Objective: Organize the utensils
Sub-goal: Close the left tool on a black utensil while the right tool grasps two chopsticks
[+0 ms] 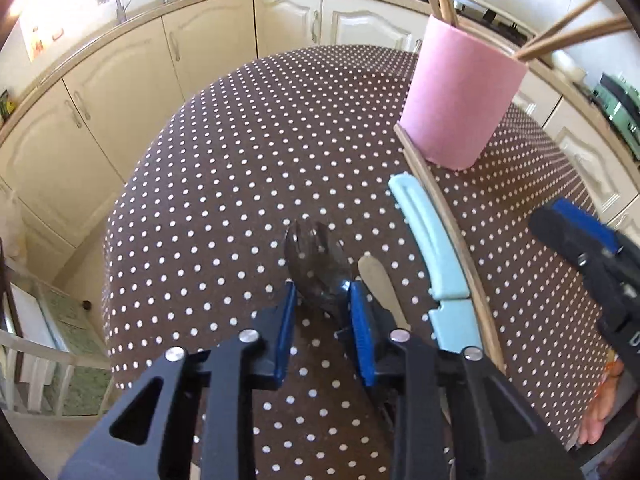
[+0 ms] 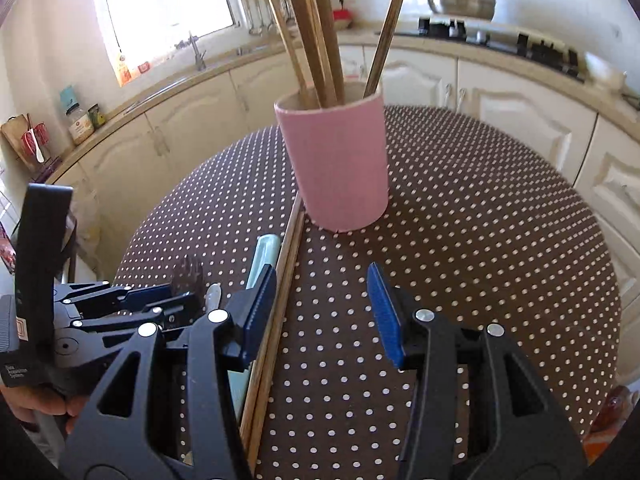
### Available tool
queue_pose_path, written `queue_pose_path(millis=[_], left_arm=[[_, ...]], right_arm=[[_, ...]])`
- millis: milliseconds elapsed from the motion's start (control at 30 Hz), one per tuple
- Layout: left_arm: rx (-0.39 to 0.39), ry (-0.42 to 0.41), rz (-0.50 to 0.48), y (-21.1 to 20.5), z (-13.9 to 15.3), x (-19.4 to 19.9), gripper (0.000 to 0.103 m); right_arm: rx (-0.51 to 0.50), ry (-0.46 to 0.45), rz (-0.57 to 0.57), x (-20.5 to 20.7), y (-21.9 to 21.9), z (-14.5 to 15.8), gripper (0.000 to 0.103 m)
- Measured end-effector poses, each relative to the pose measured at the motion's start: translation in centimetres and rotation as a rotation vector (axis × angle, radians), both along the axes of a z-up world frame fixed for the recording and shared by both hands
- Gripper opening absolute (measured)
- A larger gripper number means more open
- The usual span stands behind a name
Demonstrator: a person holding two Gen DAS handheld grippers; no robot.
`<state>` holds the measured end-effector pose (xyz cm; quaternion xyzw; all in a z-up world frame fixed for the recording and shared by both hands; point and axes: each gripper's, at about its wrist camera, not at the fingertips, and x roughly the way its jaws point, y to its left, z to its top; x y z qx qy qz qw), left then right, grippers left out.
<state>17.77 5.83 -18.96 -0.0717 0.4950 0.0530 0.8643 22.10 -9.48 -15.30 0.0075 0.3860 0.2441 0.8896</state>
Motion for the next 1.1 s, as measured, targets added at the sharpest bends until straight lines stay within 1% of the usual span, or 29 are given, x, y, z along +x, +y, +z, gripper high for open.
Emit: queue_pose_path(millis=[100, 133, 167, 200, 233, 300, 467, 600, 667, 900, 1067, 1100], left_arm=[[-0.041, -0.039, 0.009, 0.8, 0.1, 0.0, 0.021], [-0.056, -0.049, 0.009, 1.2, 0.2, 0.0, 0.018], [-0.074, -0.057, 0.012, 1.3, 0.2, 0.0, 0.015], [-0.083, -0.059, 0.014, 2.0, 0.3, 0.1, 0.008], [-0.089, -0.059, 0.014, 2.2, 0.3, 0.3, 0.005], [-0.089, -0.059, 0.012, 2.6, 0.5, 0.9, 0.005], [-0.091, -0.066, 0.004, 2.7, 0.2, 1.8, 0.005], [-0.104, -0.069, 0.001, 2.2, -0.1, 2.1, 0.005], [-0.106, -0.070, 0.001, 2.2, -0.2, 1.9, 0.005], [-0.112, -0.078, 0.021, 2.7, -0.4, 2.2, 0.005], [-0.120, -0.083, 0.023, 3.2, -0.3, 2.3, 0.005], [-0.118, -0.084, 0.021, 3.3, -0.3, 2.2, 0.005]], right_arm=[[-0.008, 0.081, 0.017, 1.0, 0.4, -0.7, 0.047], [-0.015, 0.107, 0.025, 1.4, 0.6, -1.0, 0.045], [-0.022, 0.122, 0.031, 1.5, 0.8, -1.3, 0.041], [-0.029, 0.131, 0.032, 1.6, 0.9, -1.4, 0.040], [-0.039, 0.144, 0.034, 1.8, 1.1, -1.6, 0.040], [-0.044, 0.161, 0.037, 2.0, 1.4, -1.8, 0.038], [-0.070, 0.200, 0.049, 2.5, 2.2, -2.7, 0.038], [-0.091, 0.204, 0.053, 2.6, 2.9, -2.7, 0.038], [-0.115, 0.211, 0.059, 2.8, 3.4, -2.7, 0.038], [-0.199, 0.271, 0.102, 5.7, 6.1, -2.4, 0.038], [-0.239, 0.295, 0.139, 5.5, 8.2, -2.3, 0.038], [-0.261, 0.279, 0.140, 5.3, 8.7, -2.2, 0.038]])
